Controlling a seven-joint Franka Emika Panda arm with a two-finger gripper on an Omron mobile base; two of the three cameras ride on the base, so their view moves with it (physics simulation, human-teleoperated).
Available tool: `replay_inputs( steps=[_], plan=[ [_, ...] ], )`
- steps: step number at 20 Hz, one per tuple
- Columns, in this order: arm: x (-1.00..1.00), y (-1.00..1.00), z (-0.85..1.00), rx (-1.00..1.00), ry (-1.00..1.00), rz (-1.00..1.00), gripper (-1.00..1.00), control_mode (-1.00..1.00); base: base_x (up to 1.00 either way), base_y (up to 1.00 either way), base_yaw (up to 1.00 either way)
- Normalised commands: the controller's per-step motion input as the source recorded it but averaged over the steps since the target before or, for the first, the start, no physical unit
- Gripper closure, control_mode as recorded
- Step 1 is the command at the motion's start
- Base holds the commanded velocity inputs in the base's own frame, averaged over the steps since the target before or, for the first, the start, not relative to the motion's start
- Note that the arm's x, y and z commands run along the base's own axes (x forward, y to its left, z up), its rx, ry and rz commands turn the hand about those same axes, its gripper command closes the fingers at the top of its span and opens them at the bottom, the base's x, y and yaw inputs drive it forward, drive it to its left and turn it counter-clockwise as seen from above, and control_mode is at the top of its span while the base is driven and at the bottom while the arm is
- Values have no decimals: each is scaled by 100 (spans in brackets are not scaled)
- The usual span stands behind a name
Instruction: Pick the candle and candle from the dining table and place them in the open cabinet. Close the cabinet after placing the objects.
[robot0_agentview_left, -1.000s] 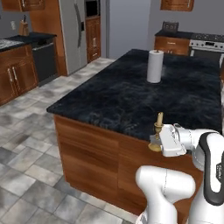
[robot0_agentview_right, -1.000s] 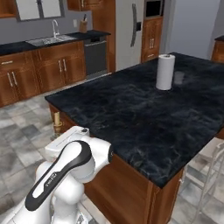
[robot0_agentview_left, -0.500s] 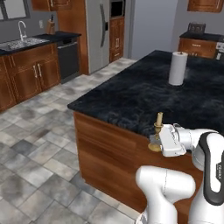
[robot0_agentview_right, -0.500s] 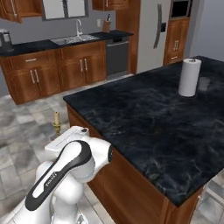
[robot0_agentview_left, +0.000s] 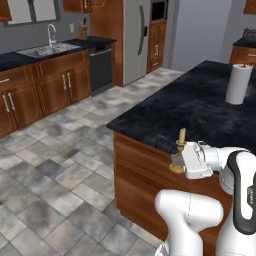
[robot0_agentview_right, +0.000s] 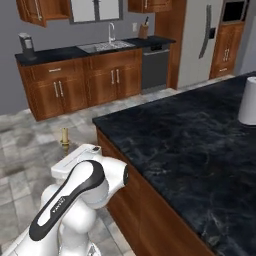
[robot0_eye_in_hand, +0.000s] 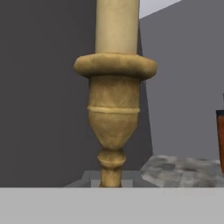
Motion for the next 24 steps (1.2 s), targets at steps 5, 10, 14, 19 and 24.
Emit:
replay_inputs(
  steps=[5,10,14,19,24],
  plan=[
    [0,0,0,0,0,0,100,100,35,64,15],
    [0,0,0,0,0,0,100,100,35,67,13],
    [0,0,0,0,0,0,100,100,39,63,11],
    [0,0,0,0,0,0,100,100,41,64,10],
    [0,0,0,0,0,0,100,100,45,54,11]
  ],
)
